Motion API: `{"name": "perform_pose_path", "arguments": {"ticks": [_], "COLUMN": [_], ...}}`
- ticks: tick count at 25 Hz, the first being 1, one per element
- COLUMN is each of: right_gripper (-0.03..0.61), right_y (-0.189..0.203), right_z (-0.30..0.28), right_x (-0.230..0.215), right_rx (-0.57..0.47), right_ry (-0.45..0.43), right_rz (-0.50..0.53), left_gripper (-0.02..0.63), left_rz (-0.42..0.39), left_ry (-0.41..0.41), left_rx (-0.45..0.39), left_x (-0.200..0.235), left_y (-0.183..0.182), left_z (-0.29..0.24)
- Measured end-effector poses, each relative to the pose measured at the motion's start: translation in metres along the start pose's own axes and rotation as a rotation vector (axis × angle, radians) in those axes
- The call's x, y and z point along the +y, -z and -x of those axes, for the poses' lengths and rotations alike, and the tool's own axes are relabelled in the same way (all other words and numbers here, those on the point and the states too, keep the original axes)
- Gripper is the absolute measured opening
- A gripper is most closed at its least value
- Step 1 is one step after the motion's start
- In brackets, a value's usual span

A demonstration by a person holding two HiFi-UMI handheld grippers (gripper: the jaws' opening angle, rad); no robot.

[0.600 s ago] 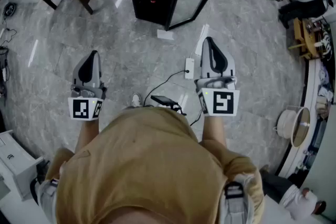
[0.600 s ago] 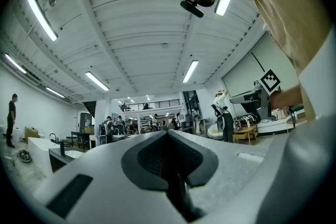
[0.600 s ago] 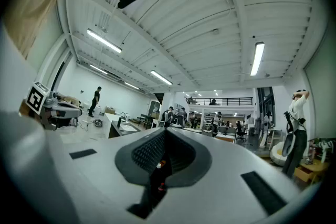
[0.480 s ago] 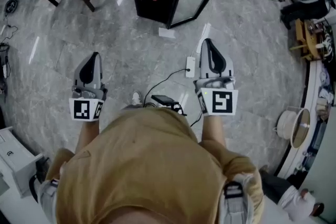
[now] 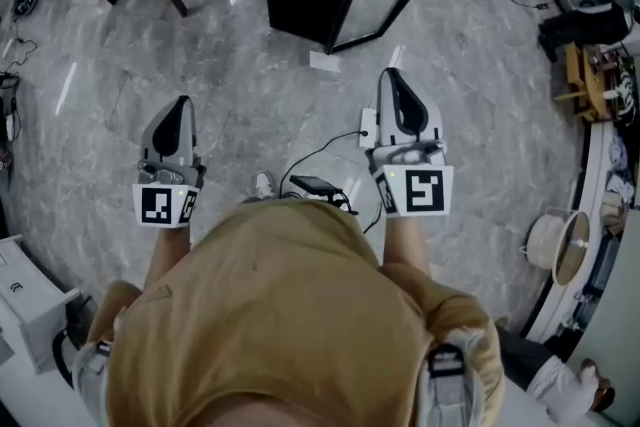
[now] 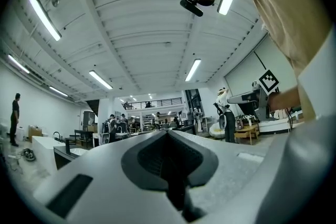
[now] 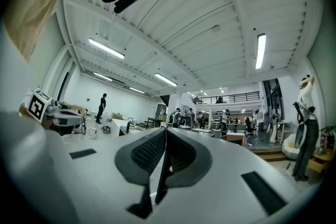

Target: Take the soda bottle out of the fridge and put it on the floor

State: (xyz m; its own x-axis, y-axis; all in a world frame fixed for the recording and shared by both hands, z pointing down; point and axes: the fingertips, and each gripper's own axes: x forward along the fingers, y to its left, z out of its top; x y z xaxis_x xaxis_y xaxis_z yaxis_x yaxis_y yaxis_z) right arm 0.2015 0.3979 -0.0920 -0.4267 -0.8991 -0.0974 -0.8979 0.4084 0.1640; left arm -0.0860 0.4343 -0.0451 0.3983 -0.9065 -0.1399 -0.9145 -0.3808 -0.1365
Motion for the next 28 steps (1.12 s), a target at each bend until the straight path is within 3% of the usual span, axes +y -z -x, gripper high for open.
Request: {"name": "perform_pose_path", "arguments": {"ticks": [7,15,22,28], "right_gripper": [0.002,0.002,0.002,0.002], "right_y": [-0.017,-0.016,-0.016,0.012], "right_z": [-0.023,-0.044,-0.043,-0.065], "right_x": [0.029,0.068,0.061,0.05], "right_rx": [0.003,0.036,0.051,0.061], "right_ry": [0.033,0.097,0.136,0.114], "right_rz": [0.045,0.074,0.06,0.036], "left_gripper": [0.002,0.002,0.002,0.002], "left_rz": [0.007,0.068,0.071,0.07], "left_ry": [0.036,0.11,0.182,0.155], "left_rx": [-0.02,-0.017,-0.014,0.019], "left_x": [0.033,0.074,0.057,0.066], "left_y": [-0.005,0.023,0.021,0.045], "left_z": [-0.001,-0.01,-0.025,-0.042]}}
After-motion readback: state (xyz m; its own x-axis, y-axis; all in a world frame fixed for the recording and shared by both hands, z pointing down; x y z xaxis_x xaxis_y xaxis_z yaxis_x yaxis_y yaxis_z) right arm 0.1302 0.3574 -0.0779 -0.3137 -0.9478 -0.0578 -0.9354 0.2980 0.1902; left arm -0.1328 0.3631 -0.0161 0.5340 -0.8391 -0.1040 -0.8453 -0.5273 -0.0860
